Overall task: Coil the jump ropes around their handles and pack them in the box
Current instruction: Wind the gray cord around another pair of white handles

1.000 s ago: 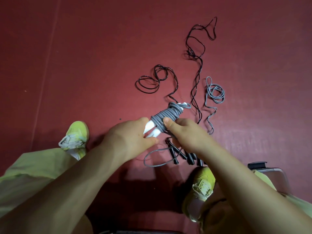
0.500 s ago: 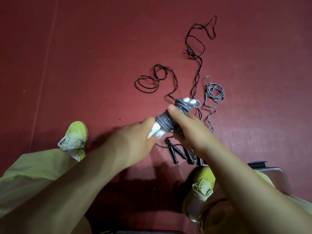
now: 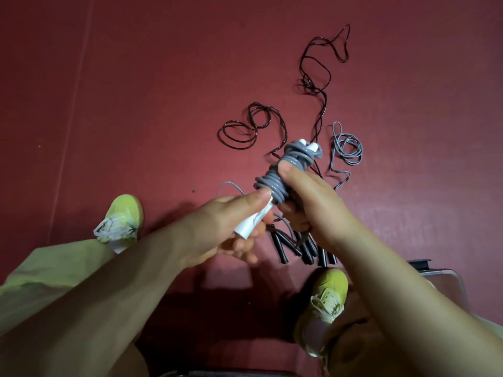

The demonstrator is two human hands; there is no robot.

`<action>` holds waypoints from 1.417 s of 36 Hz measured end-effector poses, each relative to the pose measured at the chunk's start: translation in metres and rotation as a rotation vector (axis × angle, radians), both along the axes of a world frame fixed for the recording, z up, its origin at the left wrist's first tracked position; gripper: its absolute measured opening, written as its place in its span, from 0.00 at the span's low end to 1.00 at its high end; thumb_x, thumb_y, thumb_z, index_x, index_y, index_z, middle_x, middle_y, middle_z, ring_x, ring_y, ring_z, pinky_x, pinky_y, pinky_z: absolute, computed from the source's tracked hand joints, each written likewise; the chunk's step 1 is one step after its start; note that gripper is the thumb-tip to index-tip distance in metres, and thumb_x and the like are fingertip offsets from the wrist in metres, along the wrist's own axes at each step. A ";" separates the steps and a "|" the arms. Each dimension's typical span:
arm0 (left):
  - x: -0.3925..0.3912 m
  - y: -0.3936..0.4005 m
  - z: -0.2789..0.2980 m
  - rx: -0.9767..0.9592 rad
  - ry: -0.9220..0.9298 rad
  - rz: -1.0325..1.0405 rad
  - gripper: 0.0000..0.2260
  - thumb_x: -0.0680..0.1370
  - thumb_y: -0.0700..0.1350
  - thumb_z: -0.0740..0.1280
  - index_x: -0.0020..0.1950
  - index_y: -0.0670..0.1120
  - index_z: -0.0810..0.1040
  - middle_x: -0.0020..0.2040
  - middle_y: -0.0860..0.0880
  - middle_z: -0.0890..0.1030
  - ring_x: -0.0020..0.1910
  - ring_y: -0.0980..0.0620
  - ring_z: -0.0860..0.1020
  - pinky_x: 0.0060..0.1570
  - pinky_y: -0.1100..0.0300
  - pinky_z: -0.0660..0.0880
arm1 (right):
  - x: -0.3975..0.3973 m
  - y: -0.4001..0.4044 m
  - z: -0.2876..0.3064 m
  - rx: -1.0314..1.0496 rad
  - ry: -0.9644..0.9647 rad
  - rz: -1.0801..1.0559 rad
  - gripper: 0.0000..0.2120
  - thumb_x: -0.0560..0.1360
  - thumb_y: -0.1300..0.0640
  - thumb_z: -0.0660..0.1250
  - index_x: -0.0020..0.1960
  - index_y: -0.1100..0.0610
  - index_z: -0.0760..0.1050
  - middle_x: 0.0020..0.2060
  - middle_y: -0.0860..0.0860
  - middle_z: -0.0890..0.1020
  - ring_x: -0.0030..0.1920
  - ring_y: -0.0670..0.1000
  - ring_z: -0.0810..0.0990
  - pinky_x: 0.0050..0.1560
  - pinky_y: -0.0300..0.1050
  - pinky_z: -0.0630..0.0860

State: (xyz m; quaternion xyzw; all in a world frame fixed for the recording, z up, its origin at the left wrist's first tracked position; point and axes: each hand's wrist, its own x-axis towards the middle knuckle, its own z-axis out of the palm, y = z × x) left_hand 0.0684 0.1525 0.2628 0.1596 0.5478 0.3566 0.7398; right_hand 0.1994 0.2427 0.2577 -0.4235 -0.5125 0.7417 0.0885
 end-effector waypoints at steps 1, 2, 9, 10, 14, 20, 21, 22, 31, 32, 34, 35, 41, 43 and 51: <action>0.001 0.001 0.000 0.004 0.072 -0.004 0.20 0.68 0.62 0.66 0.44 0.45 0.75 0.29 0.52 0.71 0.21 0.57 0.63 0.30 0.59 0.75 | 0.000 0.001 -0.002 0.006 -0.040 0.031 0.20 0.75 0.40 0.60 0.31 0.51 0.65 0.26 0.49 0.62 0.24 0.47 0.54 0.27 0.42 0.48; 0.003 0.002 -0.002 0.008 0.156 -0.019 0.21 0.68 0.64 0.69 0.43 0.46 0.74 0.29 0.53 0.71 0.21 0.58 0.64 0.30 0.60 0.74 | 0.001 0.000 -0.003 0.008 -0.084 0.055 0.22 0.75 0.37 0.59 0.31 0.51 0.65 0.26 0.49 0.63 0.25 0.47 0.54 0.28 0.42 0.48; 0.013 -0.001 -0.011 0.097 0.786 -0.236 0.16 0.74 0.60 0.64 0.36 0.48 0.70 0.32 0.55 0.72 0.31 0.56 0.70 0.32 0.59 0.67 | 0.003 0.000 -0.004 -0.033 -0.244 0.159 0.23 0.75 0.33 0.56 0.38 0.52 0.69 0.23 0.45 0.62 0.25 0.46 0.56 0.26 0.39 0.51; 0.012 -0.002 -0.010 0.101 0.888 -0.275 0.18 0.72 0.62 0.63 0.37 0.48 0.68 0.32 0.54 0.72 0.31 0.55 0.70 0.32 0.58 0.66 | 0.003 0.000 -0.004 -0.033 -0.262 0.170 0.24 0.74 0.32 0.57 0.36 0.51 0.70 0.24 0.46 0.62 0.25 0.46 0.56 0.26 0.40 0.51; 0.008 -0.003 -0.011 0.109 1.044 -0.316 0.21 0.68 0.64 0.65 0.38 0.47 0.66 0.35 0.51 0.72 0.34 0.52 0.70 0.34 0.55 0.64 | 0.003 -0.001 -0.010 -0.007 -0.328 0.188 0.27 0.71 0.29 0.59 0.29 0.49 0.74 0.26 0.47 0.63 0.25 0.46 0.57 0.25 0.39 0.54; 0.000 0.000 -0.017 0.156 1.091 -0.345 0.23 0.65 0.61 0.72 0.37 0.48 0.62 0.33 0.52 0.68 0.33 0.50 0.66 0.32 0.54 0.61 | 0.003 -0.003 -0.013 0.077 -0.292 0.147 0.22 0.75 0.37 0.62 0.33 0.53 0.70 0.20 0.43 0.62 0.21 0.43 0.59 0.22 0.37 0.57; -0.002 0.001 -0.016 0.153 1.063 -0.353 0.23 0.64 0.60 0.72 0.37 0.48 0.62 0.33 0.52 0.69 0.32 0.50 0.66 0.32 0.54 0.61 | 0.003 -0.003 -0.012 0.102 -0.261 0.141 0.19 0.76 0.40 0.62 0.35 0.52 0.69 0.20 0.43 0.62 0.20 0.42 0.59 0.22 0.34 0.58; -0.004 0.002 -0.016 0.148 1.014 -0.359 0.22 0.63 0.61 0.73 0.37 0.48 0.64 0.33 0.52 0.70 0.32 0.50 0.67 0.32 0.55 0.62 | 0.003 -0.003 -0.012 0.112 -0.216 0.135 0.17 0.77 0.42 0.63 0.36 0.53 0.68 0.20 0.43 0.62 0.20 0.42 0.59 0.21 0.32 0.57; -0.007 -0.009 -0.010 0.055 -0.680 -0.248 0.37 0.64 0.72 0.67 0.57 0.42 0.80 0.40 0.46 0.81 0.32 0.51 0.79 0.30 0.62 0.74 | 0.007 0.001 -0.012 -0.144 0.170 0.008 0.26 0.62 0.40 0.64 0.33 0.66 0.69 0.21 0.50 0.61 0.21 0.47 0.58 0.24 0.35 0.51; -0.003 -0.011 -0.012 0.053 -0.787 -0.240 0.36 0.66 0.72 0.65 0.58 0.42 0.79 0.38 0.48 0.79 0.30 0.53 0.77 0.28 0.63 0.71 | 0.007 0.001 -0.012 -0.164 0.177 0.014 0.23 0.60 0.38 0.63 0.30 0.60 0.71 0.21 0.50 0.62 0.21 0.47 0.58 0.25 0.36 0.51; 0.004 -0.013 -0.012 0.015 -0.917 -0.214 0.32 0.69 0.71 0.62 0.55 0.43 0.77 0.35 0.50 0.74 0.27 0.56 0.72 0.25 0.65 0.65 | 0.007 0.001 -0.013 -0.200 0.195 0.056 0.18 0.60 0.37 0.62 0.25 0.52 0.72 0.18 0.48 0.65 0.18 0.46 0.60 0.22 0.34 0.53; 0.006 -0.013 -0.011 -0.013 -0.930 -0.197 0.30 0.69 0.71 0.62 0.51 0.44 0.76 0.34 0.50 0.73 0.26 0.57 0.70 0.24 0.66 0.63 | 0.007 0.001 -0.013 -0.210 0.191 0.074 0.18 0.61 0.37 0.61 0.26 0.52 0.71 0.17 0.49 0.65 0.18 0.46 0.61 0.21 0.35 0.54; 0.000 -0.005 -0.005 -0.177 -0.602 -0.105 0.28 0.65 0.71 0.59 0.42 0.46 0.72 0.29 0.52 0.68 0.21 0.59 0.60 0.20 0.67 0.58 | 0.003 0.003 -0.019 -0.162 -0.018 0.095 0.25 0.70 0.33 0.57 0.27 0.52 0.68 0.22 0.50 0.66 0.23 0.49 0.59 0.25 0.40 0.53; 0.001 -0.005 -0.007 -0.180 -0.440 -0.128 0.29 0.68 0.73 0.57 0.42 0.46 0.71 0.29 0.51 0.68 0.22 0.58 0.59 0.22 0.67 0.57 | 0.002 0.002 -0.019 -0.162 -0.072 0.075 0.27 0.72 0.32 0.59 0.28 0.52 0.69 0.22 0.51 0.67 0.22 0.49 0.60 0.24 0.38 0.55; 0.007 -0.003 -0.009 -0.092 0.115 -0.255 0.24 0.69 0.69 0.52 0.40 0.50 0.73 0.28 0.52 0.69 0.23 0.57 0.58 0.27 0.62 0.56 | 0.004 0.002 -0.024 -0.115 -0.197 0.108 0.26 0.75 0.33 0.54 0.38 0.55 0.72 0.25 0.51 0.69 0.22 0.47 0.64 0.23 0.39 0.60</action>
